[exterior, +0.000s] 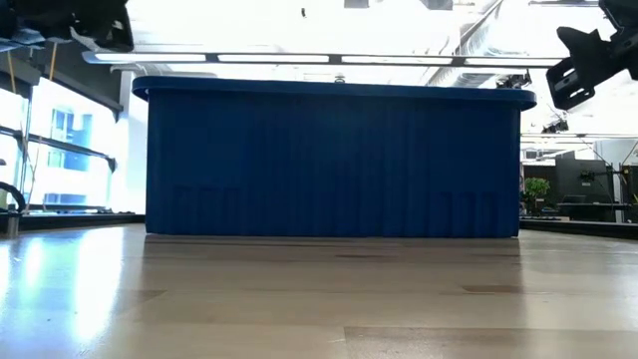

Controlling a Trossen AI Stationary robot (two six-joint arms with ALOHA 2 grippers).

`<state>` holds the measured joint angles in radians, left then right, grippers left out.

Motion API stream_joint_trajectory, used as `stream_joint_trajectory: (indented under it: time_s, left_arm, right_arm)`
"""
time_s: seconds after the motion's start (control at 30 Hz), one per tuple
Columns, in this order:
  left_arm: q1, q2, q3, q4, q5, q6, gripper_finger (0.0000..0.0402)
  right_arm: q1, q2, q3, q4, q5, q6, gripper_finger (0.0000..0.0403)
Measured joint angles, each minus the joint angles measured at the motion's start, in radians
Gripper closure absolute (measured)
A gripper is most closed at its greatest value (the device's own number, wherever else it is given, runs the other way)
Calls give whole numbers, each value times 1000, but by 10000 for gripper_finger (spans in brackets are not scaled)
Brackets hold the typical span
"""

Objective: Pick and place slides into bin
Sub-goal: Return to Home Position

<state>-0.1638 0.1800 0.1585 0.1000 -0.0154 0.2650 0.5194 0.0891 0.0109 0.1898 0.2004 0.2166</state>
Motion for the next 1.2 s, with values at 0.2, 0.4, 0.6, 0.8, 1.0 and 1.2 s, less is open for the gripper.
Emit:
stream_joint_trajectory:
  time_s: [0.2,0.4,0.6,0.8,1.0,1.2]
  left_arm:
    - [0,-100,0,-57,-10,27,275]
    - [0,-174,3,-146,-29,12,275]
    - [0,-174,-22,-149,-77,-49,275]
    - [0,-173,-126,-32,-84,-50,275]
    - [0,-174,-150,-20,-34,-53,275]
    - [0,-173,-150,-92,16,-44,275]
  right_arm:
    - [0,0,0,-12,28,0,242]
    - [0,0,0,-24,32,-1,236]
    - [0,2,0,-35,39,-41,234]
    - [-1,2,0,-56,91,-37,244]
    - [-1,2,0,-83,96,-39,249]
    - [-1,2,0,-121,96,-41,248]
